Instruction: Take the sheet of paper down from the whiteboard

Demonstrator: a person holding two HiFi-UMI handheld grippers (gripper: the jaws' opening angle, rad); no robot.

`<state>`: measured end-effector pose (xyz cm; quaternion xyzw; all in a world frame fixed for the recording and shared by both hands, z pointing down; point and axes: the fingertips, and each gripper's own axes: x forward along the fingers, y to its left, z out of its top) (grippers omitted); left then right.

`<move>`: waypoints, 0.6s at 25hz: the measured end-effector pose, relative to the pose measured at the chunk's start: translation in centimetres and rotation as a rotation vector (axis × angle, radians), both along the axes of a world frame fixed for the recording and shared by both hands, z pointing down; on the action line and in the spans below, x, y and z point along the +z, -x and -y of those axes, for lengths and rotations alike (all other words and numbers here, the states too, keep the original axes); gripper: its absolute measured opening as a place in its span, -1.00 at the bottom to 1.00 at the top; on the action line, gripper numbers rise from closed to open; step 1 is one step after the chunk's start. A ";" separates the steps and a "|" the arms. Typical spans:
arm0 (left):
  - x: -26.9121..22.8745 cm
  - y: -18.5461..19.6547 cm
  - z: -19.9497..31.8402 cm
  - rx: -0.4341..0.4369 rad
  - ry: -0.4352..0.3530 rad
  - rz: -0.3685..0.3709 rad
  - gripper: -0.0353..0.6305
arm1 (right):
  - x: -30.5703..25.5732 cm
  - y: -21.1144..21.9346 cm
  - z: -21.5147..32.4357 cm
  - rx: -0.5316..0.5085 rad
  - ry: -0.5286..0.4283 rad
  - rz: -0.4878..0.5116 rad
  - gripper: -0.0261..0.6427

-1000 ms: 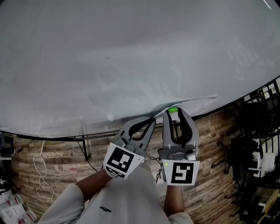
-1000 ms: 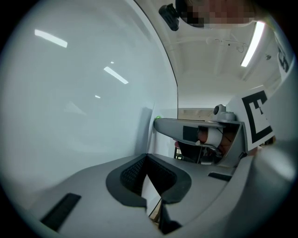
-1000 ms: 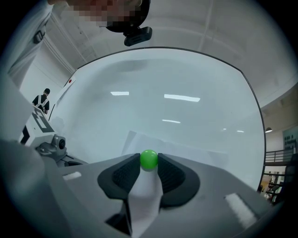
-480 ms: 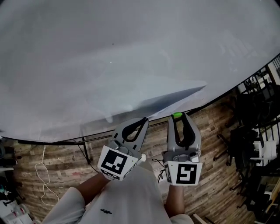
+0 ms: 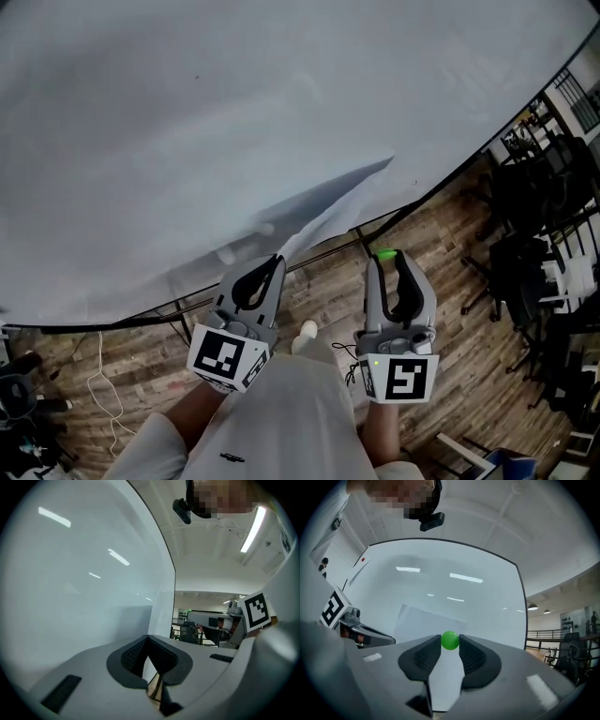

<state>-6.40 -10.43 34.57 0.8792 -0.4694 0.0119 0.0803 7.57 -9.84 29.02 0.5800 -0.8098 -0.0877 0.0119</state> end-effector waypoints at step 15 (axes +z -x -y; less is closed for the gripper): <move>0.7 0.8 -1.3 0.049 -0.005 0.033 -0.88 | 5.3 -6.2 -5.1 0.209 0.080 0.028 -0.53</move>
